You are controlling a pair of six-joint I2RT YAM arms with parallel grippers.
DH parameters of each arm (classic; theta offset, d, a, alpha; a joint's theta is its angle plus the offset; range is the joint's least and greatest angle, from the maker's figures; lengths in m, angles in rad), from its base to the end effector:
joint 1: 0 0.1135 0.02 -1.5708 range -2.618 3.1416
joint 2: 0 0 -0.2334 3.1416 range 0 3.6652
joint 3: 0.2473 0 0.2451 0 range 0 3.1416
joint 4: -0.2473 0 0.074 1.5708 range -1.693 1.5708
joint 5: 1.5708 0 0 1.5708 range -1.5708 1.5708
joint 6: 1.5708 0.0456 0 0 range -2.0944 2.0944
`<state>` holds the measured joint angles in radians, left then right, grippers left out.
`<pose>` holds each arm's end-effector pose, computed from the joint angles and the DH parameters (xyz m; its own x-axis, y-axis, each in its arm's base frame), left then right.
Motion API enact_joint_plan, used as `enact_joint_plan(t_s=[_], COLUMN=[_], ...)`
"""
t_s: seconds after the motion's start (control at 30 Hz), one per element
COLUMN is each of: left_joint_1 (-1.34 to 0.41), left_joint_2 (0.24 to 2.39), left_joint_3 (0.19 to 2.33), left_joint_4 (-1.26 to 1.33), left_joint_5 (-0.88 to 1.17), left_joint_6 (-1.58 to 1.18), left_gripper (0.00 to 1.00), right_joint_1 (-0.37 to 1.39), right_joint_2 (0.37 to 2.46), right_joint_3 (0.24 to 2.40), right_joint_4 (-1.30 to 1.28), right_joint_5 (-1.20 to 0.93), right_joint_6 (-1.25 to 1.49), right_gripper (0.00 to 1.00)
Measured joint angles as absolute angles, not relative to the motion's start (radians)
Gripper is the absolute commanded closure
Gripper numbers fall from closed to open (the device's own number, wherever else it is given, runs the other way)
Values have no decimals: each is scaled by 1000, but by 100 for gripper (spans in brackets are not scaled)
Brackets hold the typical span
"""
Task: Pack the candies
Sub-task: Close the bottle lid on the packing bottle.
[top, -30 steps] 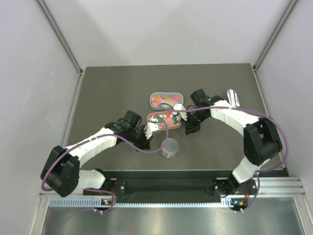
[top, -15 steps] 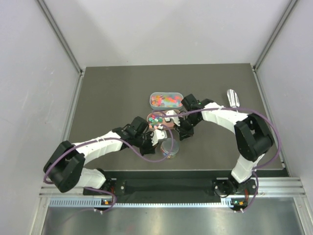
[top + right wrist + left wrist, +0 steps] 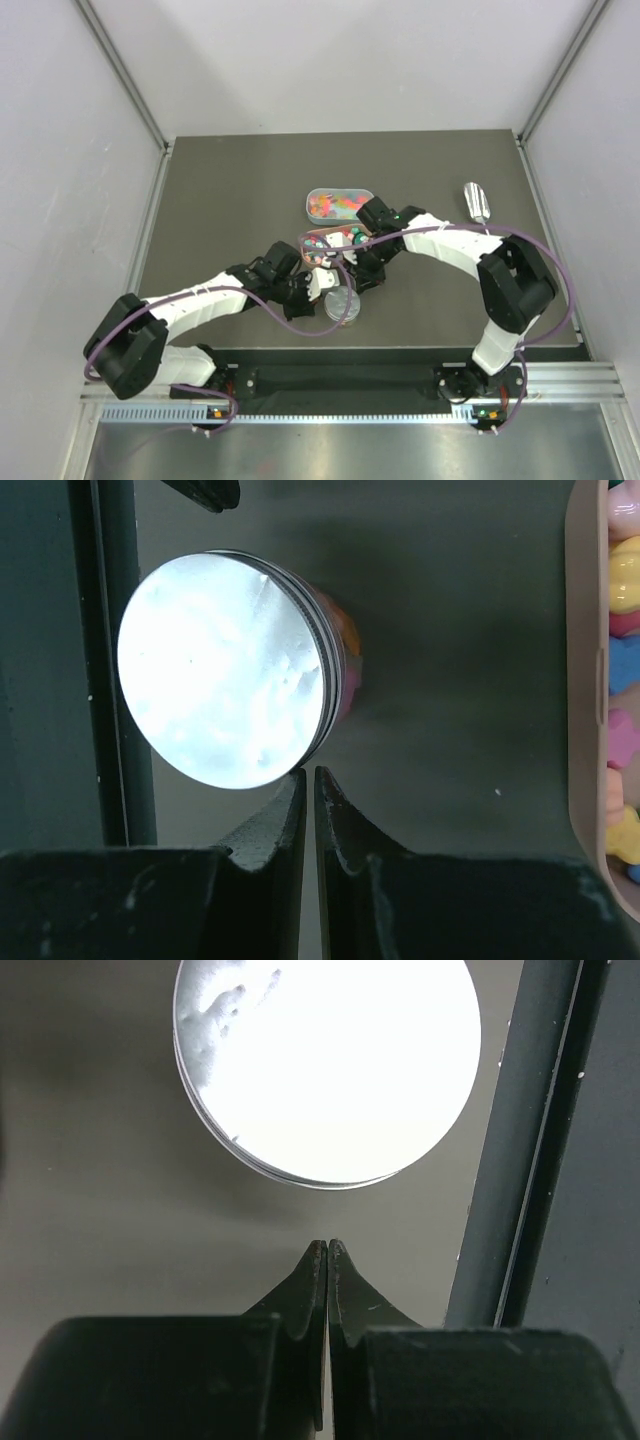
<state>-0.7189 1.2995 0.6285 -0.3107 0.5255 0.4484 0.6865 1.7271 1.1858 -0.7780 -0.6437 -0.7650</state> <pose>0.1685 -0.1778 0.1433 -0.2259 0.6961 -0.6815 0.9736 0.1838 -0.1350 0.2289 0.2230 0.1660 -0.1093 -0.8058 -0.5821 -0.9679 -0.0471 0.2470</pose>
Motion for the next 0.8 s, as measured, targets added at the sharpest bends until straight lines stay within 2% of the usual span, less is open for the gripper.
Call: enact_joint_plan(t_s=[0.63,0.8], left_joint_1=[-720,-720], left_joint_2=[1270,1200], left_joint_3=[631,633], left_joint_4=[-327,-332], left_joint_5=[513,472], left_joint_6=[437,361], left_gripper=[100,100], right_joint_1=[689,611], right_joint_2=[1697,1660], right_joint_3=[1186,1176], right_joint_4=[-793,-784], right_joint_5=[-562,-538], right_joint_6=[-741,-729], right_gripper=[91,88])
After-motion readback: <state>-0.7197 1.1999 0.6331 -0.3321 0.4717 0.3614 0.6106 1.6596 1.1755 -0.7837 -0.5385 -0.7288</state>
